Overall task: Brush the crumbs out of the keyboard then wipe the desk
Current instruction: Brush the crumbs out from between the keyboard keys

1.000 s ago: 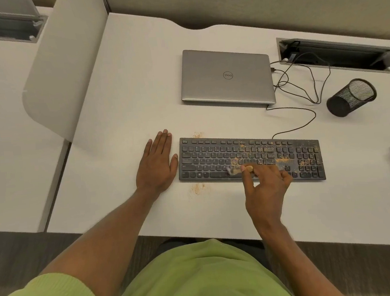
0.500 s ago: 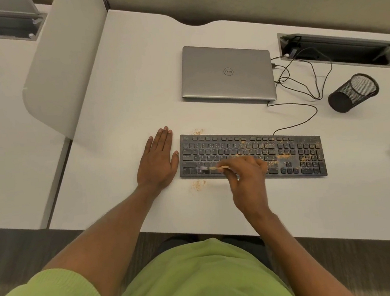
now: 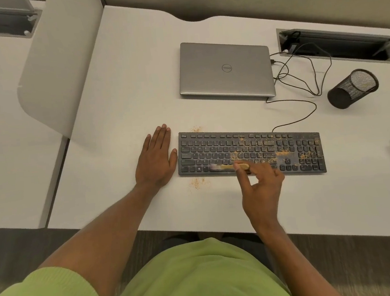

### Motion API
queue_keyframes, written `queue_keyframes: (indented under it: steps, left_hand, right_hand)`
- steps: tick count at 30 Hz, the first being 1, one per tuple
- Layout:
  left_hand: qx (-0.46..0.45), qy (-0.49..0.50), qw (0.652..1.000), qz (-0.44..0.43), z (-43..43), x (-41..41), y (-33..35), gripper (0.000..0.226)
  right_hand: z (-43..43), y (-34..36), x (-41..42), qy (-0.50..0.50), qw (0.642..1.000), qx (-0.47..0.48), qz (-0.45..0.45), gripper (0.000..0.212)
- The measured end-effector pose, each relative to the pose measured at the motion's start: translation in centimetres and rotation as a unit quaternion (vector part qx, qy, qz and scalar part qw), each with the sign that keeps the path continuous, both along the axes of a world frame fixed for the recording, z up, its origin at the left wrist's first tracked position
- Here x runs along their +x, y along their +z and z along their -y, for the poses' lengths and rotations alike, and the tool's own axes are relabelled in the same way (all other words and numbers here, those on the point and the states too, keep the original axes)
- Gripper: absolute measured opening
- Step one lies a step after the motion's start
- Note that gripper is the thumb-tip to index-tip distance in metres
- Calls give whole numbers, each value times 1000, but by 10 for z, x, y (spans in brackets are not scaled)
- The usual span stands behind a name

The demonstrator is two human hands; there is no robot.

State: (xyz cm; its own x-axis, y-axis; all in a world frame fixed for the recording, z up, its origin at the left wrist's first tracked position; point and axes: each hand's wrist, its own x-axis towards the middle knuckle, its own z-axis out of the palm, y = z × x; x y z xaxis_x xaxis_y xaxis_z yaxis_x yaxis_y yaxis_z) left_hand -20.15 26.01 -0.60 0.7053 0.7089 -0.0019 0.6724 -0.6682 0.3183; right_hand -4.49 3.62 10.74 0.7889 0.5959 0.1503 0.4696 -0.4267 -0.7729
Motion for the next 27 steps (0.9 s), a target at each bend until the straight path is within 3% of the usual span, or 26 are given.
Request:
queue_keyframes:
  steps: [6,11,15,19,27]
  left_hand:
    - [-1,1,1000,-2,0,0,-1,69]
    - [-1,1,1000,-2,0,0,-2,69]
    - [0,2,1000,0,0,0,-2,69]
    - [2,2,1000,3,0,0,-1,69]
    - [3,1,1000,3,0,0,-1,69]
  right_hand:
    - [9,-11,12,-63,997,-52,17,6]
    - [28,-7,26,-141,986,-57,65,13]
    - [15,-2,8,-63,998,0,26,10]
    - [-2,-12,-10,20,1000,-8,5,8]
    - [27,-18,13,-57,997,-37,36,9]
